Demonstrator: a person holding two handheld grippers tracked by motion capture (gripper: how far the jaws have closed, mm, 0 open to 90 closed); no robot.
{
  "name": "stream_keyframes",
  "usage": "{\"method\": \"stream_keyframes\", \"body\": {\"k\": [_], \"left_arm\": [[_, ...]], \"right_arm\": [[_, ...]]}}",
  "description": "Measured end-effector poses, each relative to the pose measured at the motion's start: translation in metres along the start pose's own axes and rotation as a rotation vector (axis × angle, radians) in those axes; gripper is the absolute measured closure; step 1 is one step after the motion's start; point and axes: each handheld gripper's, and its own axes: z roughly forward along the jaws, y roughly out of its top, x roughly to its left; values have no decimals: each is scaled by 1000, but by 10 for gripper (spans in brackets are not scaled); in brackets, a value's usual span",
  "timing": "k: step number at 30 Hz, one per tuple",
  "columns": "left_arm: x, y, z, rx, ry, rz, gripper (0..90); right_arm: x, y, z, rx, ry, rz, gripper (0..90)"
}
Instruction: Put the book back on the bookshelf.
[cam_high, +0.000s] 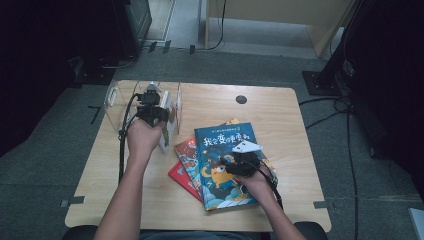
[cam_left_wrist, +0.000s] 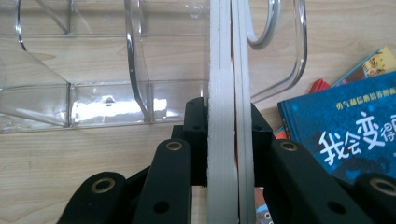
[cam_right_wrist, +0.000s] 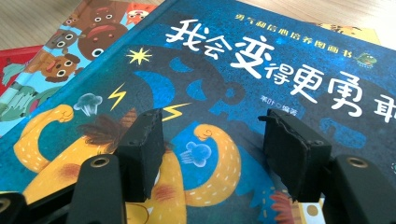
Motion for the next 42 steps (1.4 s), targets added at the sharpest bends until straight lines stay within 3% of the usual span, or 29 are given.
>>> {"method": "stream_keyframes", "body": {"k": [24,42], "left_arm": [[4,17,21,-30,15,-29,775],[3,27,30,-26,23,-21,770]], "right_arm": [[0,0,0,-1,2,-1,387],[0,0,0,-1,2,-1,387]]}}
